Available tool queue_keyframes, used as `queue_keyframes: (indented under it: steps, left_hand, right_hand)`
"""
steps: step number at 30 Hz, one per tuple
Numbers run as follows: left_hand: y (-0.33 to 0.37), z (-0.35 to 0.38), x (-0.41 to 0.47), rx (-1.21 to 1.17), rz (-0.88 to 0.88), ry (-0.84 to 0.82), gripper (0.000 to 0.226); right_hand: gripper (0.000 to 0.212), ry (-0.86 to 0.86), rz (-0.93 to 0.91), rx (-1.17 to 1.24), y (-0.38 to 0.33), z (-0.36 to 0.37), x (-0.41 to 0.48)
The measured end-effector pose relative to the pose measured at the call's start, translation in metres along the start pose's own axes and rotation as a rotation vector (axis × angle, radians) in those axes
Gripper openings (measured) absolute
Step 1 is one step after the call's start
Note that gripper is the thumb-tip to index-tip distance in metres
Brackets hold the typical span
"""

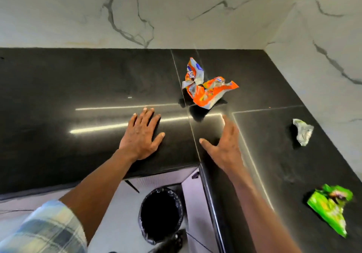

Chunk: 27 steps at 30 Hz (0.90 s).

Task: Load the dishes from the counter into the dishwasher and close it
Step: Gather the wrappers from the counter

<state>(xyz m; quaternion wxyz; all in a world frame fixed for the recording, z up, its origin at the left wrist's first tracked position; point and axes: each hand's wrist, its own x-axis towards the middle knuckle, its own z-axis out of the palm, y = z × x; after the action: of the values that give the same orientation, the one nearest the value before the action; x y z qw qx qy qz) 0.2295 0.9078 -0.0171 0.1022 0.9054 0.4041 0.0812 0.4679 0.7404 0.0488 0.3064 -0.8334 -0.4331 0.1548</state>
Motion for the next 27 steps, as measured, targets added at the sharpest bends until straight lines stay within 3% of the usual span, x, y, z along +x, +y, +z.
queue_keyframes:
  steps: [4, 6, 9, 11, 14, 21, 24, 27]
  left_hand:
    - [-0.003, 0.002, 0.011, -0.004, -0.006, 0.013, 0.073]
    - [-0.002, 0.003, 0.010, -0.026, -0.012, 0.019, 0.072]
    - [-0.003, 0.004, 0.011, -0.035, -0.018, 0.046, 0.071]
    - [-0.003, 0.005, 0.012, -0.034, -0.032, 0.064, 0.069]
    - [-0.005, 0.004, 0.013, -0.067, -0.027, 0.069, 0.067]
    - [0.001, -0.010, 0.053, -0.541, -0.055, 0.243, 0.085]
    - [0.018, -0.023, 0.116, -0.608, 0.120, 0.154, 0.100]
    - [0.036, -0.030, 0.179, -0.486, 0.152, -0.046, 0.107]
  right_hand:
    - [0.119, 0.070, -0.140, -0.216, -0.029, 0.001, 0.084]
    - [0.122, 0.009, -0.150, -0.376, -0.036, 0.005, 0.119]
    - [0.097, -0.160, -0.087, -0.514, -0.034, 0.016, 0.145]
    - [0.069, -0.145, -0.109, -0.533, -0.030, 0.025, 0.140]
    - [0.050, 0.024, -0.032, -0.400, -0.027, 0.033, 0.113]
    - [0.051, 0.099, 0.238, 0.040, -0.021, 0.042, 0.059]
    - [0.047, 0.172, 0.346, 0.187, -0.024, 0.043, 0.050]
    - [0.049, 0.201, 0.406, 0.239, -0.030, 0.047, 0.046]
